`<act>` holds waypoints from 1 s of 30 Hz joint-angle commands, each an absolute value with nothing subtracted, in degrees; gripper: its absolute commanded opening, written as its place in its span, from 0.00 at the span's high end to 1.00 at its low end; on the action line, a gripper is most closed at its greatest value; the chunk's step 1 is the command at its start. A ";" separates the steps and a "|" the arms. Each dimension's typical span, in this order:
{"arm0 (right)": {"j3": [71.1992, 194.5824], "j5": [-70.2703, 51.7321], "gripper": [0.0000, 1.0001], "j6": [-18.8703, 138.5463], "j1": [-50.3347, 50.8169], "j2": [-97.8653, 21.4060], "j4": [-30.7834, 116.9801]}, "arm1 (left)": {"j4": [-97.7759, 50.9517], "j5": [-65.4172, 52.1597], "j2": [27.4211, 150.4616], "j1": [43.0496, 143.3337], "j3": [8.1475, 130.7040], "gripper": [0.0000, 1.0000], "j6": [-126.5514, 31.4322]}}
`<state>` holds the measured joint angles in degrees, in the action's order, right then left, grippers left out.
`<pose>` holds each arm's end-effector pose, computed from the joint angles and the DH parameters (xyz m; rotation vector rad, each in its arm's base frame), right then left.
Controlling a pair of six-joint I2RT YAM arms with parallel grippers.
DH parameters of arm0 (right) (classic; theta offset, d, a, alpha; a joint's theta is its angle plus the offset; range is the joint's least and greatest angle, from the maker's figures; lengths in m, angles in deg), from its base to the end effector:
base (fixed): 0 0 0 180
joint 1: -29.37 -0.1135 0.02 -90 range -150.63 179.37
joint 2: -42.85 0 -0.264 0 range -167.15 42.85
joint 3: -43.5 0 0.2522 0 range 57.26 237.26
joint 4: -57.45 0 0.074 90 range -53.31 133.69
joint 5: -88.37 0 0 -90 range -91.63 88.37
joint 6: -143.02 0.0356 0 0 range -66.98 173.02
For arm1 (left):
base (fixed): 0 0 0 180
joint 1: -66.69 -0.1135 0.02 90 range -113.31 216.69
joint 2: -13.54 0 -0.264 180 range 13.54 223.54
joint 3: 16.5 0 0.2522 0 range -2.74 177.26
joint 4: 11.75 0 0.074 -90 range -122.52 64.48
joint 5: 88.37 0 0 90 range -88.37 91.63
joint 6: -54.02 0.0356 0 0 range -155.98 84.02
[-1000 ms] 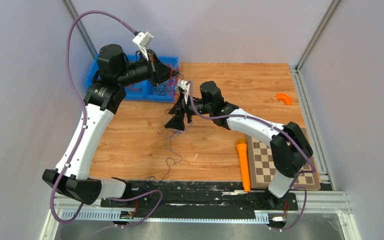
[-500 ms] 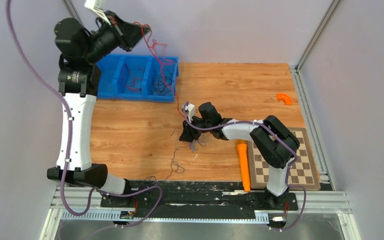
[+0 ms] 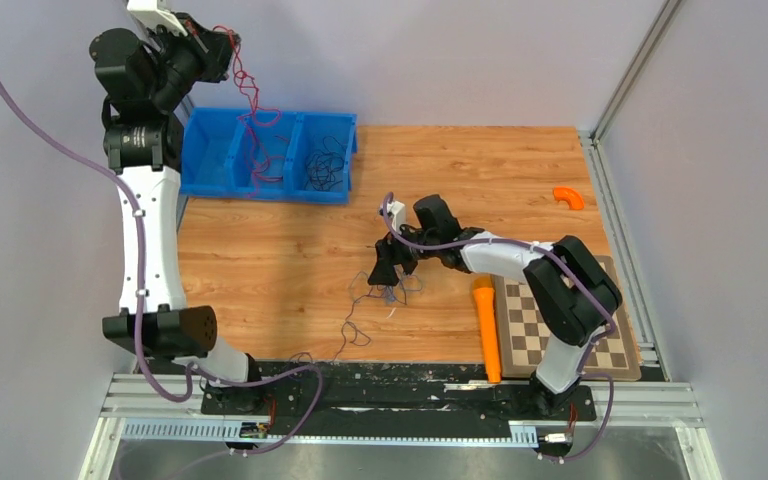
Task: Untangle the cables
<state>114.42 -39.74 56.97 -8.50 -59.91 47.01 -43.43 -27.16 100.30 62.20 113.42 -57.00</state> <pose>0.2770 0.2433 0.1693 -1.0301 2.1457 1.1306 0.2926 0.0058 0.5705 0.1159 1.4157 -0.5826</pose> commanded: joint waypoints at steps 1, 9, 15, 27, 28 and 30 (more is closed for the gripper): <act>117.79 -42.83 0.19 54.79 -8.43 -55.54 43.03 | -39.89 -22.17 104.71 59.05 113.09 1.00 -50.73; 119.57 -43.52 0.13 53.35 -7.29 -53.99 37.43 | -34.65 -20.74 112.71 58.26 113.41 1.00 -44.57; 121.11 -44.97 0.12 53.34 -4.65 -54.46 34.65 | -32.72 -18.84 120.44 58.15 116.03 1.00 -41.43; 121.33 -47.13 0.12 53.36 -0.06 -54.41 30.55 | -38.26 -23.10 131.63 57.86 113.34 0.99 -40.92; 121.25 -47.15 0.12 53.36 0.00 -54.18 29.97 | -39.40 -23.74 132.40 57.76 113.90 0.97 -40.56; 121.08 -47.27 0.12 51.13 0.05 -53.46 28.84 | -44.40 -25.59 132.66 57.73 115.86 0.82 -38.97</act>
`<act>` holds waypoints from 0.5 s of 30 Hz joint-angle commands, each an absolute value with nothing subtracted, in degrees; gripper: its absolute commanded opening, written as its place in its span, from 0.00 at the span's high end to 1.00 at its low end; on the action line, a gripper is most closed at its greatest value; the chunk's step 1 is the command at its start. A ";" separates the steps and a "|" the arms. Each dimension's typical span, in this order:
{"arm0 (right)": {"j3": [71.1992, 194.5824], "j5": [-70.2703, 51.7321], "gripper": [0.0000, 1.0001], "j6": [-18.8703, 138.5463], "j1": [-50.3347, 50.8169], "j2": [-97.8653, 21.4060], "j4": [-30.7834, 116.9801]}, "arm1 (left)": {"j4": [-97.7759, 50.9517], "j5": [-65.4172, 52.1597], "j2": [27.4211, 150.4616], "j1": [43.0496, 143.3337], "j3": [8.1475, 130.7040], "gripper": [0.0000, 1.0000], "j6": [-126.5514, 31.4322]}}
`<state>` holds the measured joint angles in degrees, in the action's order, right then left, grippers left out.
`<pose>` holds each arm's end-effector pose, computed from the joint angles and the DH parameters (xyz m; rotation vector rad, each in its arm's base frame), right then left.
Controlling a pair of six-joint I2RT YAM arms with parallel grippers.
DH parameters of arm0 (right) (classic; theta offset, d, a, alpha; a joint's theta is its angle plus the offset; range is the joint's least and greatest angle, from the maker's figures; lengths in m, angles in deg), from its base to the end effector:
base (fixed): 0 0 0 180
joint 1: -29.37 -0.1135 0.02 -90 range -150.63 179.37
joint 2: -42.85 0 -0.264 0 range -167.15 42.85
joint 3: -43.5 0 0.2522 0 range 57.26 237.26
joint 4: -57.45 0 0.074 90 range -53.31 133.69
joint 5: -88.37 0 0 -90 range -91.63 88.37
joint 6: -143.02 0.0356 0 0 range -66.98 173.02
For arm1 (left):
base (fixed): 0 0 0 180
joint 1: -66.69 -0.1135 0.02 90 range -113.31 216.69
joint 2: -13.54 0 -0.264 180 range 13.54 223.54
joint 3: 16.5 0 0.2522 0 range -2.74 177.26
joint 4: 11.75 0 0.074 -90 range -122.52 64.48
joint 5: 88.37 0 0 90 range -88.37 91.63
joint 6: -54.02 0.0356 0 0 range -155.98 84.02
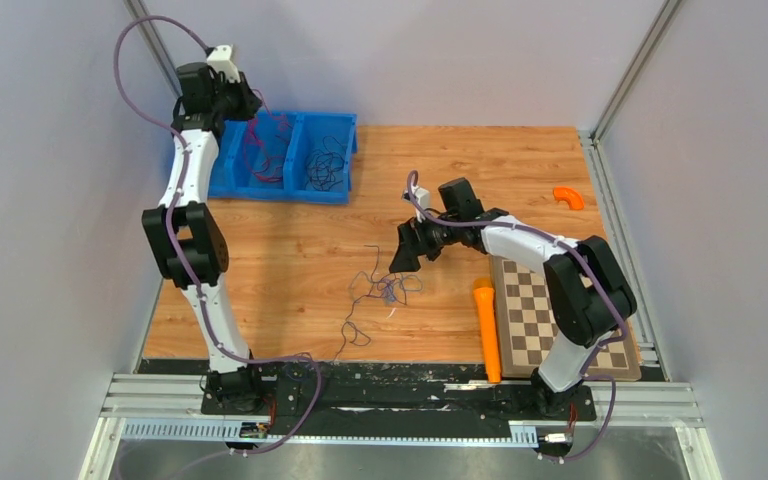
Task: Untangle the cables
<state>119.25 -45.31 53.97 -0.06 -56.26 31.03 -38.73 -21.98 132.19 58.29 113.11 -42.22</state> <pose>0.2995 0.1972 0.1980 -0.9376 2.2538 1.1659 0.4934 0.0584 0.3637 0.0523 1.8402 -0.3542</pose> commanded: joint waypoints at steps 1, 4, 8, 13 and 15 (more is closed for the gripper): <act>121.07 -47.26 0.12 50.70 0.07 -53.18 28.17 | -48.28 -27.04 132.56 57.69 116.76 0.61 -37.41; 121.07 -47.08 0.12 49.20 0.03 -52.86 26.02 | -55.35 -29.08 128.95 57.64 118.76 0.23 -34.01; 121.57 -45.98 0.13 47.26 0.01 -53.53 22.27 | -65.76 -31.64 119.30 57.57 114.56 0.00 -25.61; 123.98 -45.26 0.14 43.45 -0.08 -54.03 15.02 | -79.66 -34.46 106.33 56.91 106.32 0.00 -13.04; 124.49 -44.51 0.14 41.72 -0.16 -53.43 12.96 | -88.73 -34.20 103.84 57.00 106.58 0.00 -7.61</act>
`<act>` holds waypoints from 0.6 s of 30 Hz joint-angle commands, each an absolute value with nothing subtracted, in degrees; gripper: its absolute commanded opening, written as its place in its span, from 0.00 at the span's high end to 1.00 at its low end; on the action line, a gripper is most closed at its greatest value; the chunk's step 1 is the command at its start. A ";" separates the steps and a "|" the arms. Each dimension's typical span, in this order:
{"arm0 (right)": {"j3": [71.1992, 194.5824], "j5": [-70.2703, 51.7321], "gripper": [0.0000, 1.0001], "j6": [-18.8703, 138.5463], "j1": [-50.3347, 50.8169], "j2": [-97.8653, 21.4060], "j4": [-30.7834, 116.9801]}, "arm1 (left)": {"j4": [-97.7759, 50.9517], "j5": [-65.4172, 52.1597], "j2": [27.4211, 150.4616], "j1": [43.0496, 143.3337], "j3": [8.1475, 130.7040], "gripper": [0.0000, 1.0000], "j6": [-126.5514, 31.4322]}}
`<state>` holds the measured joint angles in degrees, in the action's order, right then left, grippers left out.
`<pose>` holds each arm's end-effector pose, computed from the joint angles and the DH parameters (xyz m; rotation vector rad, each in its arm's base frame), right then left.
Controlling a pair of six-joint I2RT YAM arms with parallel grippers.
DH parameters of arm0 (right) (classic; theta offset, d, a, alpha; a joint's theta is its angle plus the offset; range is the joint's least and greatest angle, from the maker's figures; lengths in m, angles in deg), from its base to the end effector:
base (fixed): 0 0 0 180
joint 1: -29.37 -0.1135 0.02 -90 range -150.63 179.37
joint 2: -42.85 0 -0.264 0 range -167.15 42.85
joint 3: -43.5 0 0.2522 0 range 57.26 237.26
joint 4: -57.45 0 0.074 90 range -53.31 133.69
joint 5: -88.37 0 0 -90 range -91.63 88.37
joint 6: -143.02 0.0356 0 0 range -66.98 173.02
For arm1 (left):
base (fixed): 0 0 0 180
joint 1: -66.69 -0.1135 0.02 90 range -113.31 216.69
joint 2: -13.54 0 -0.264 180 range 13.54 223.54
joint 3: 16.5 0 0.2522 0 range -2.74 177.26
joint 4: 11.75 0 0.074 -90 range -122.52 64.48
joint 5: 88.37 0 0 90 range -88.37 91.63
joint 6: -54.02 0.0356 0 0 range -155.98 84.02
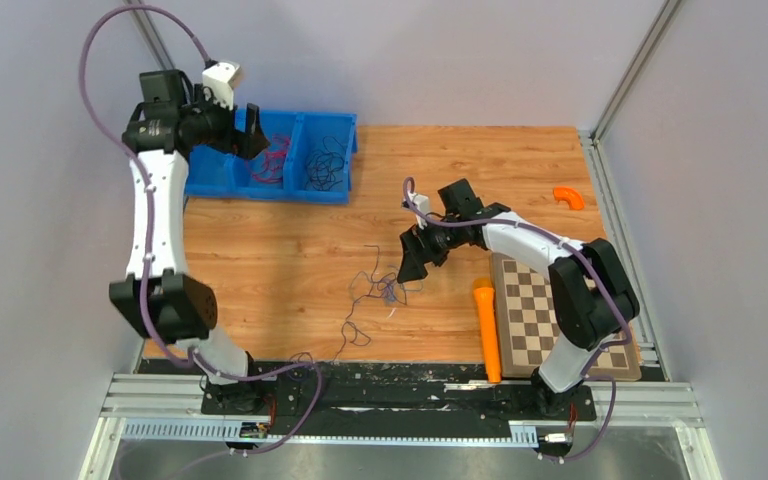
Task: Untangle the cables
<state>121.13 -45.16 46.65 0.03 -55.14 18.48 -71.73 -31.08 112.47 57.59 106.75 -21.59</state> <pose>0.2879 0.1900 0.2013 -1.0458 2.3375 1.1350 0.3736 0.0404 0.4176 0.4095 2.0660 -0.3808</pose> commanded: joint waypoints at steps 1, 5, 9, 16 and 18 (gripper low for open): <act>124.67 -44.17 0.14 40.95 -0.12 -53.19 11.99 | -95.06 -33.69 103.29 56.97 106.94 0.00 -4.19; 126.18 -41.65 0.14 39.06 -0.53 -53.90 8.44 | -106.82 -31.93 99.48 56.79 106.17 0.00 2.09; 128.77 -37.65 0.15 36.98 -2.56 -57.08 3.91 | -108.51 -34.77 94.44 56.76 98.88 0.00 1.83; 129.27 -37.13 0.15 36.47 -4.19 -57.91 2.86 | -96.88 -35.68 84.05 61.39 80.57 0.00 -13.26; 130.64 -36.83 0.15 35.97 -4.27 -58.93 1.55 | -90.40 -31.65 80.52 66.34 74.97 0.00 -17.33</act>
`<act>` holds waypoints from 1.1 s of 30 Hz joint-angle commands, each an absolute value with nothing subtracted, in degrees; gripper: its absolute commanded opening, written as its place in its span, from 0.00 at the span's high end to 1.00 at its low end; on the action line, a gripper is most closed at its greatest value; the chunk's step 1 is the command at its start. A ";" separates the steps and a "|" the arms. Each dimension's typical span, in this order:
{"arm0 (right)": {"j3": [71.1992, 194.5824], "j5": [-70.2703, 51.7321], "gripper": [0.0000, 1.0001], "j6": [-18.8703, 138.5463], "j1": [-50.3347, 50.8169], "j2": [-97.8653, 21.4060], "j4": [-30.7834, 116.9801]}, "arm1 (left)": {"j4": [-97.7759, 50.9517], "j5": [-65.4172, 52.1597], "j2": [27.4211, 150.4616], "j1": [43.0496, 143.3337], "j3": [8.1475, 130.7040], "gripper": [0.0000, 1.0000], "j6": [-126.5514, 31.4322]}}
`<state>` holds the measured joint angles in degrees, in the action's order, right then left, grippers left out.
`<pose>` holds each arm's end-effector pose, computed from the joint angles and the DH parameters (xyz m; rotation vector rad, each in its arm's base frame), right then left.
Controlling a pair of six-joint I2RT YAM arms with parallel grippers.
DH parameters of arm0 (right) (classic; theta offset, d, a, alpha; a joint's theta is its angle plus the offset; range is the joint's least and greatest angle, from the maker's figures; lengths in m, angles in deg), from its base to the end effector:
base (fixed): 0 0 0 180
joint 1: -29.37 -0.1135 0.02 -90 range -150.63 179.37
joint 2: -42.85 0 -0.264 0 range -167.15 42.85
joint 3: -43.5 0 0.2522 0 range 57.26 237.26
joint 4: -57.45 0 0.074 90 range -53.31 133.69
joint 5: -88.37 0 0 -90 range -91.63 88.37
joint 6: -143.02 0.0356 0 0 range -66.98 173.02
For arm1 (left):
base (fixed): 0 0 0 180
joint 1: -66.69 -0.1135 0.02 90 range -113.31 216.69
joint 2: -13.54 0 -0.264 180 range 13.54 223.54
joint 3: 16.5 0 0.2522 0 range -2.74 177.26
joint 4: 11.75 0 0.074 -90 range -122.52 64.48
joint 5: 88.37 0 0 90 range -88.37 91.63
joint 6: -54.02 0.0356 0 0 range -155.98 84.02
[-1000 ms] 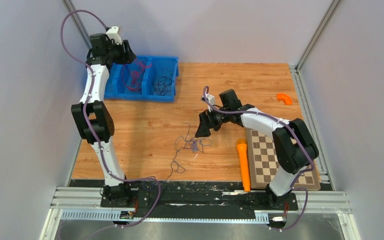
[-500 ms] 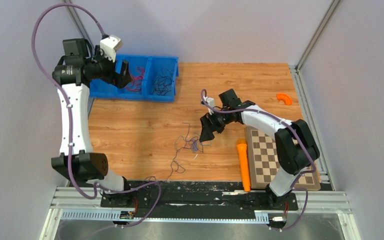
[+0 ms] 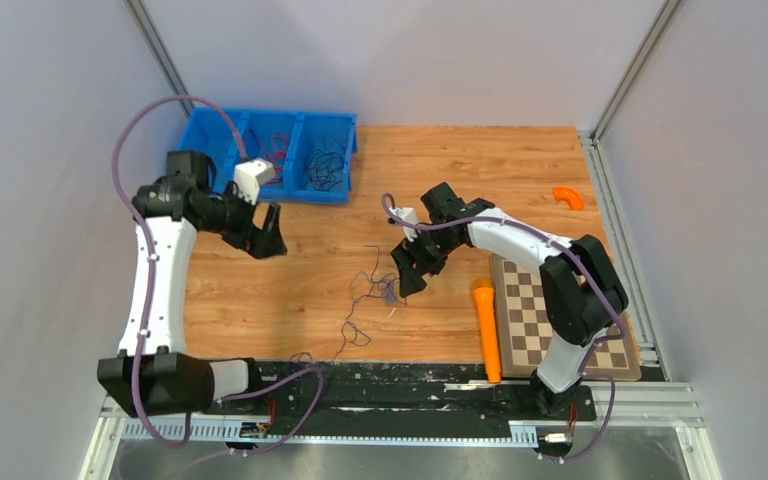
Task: Untangle the cables
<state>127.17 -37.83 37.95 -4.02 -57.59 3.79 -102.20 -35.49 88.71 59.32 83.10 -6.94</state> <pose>0.2754 0.2067 0.2036 -1.2708 2.4457 0.9635 0.2246 0.0074 0.3795 0.6401 2.4034 -0.6267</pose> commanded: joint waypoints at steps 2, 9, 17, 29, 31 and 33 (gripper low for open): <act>132.60 -36.05 0.15 35.19 -4.29 -60.21 0.04 | -86.82 -30.48 78.27 70.58 71.03 0.00 -20.30; 135.35 -34.04 0.15 33.88 -5.74 -62.33 -1.62 | -83.36 -32.59 75.62 74.97 63.19 0.00 -21.52; 135.86 -32.81 0.16 34.24 -9.18 -65.55 0.08 | -80.80 -33.14 71.92 77.38 56.81 0.00 -19.61; 136.50 -30.11 0.46 34.00 -12.46 -72.70 3.87 | -80.00 -35.76 67.25 77.36 53.99 0.00 -17.10; 136.68 -29.09 0.74 33.97 -12.47 -72.10 3.88 | -80.14 -37.18 67.66 77.39 53.86 0.00 -16.29; 136.67 -29.66 0.91 33.60 -12.39 -69.24 3.84 | -79.56 -39.24 67.53 77.46 53.44 0.02 -15.40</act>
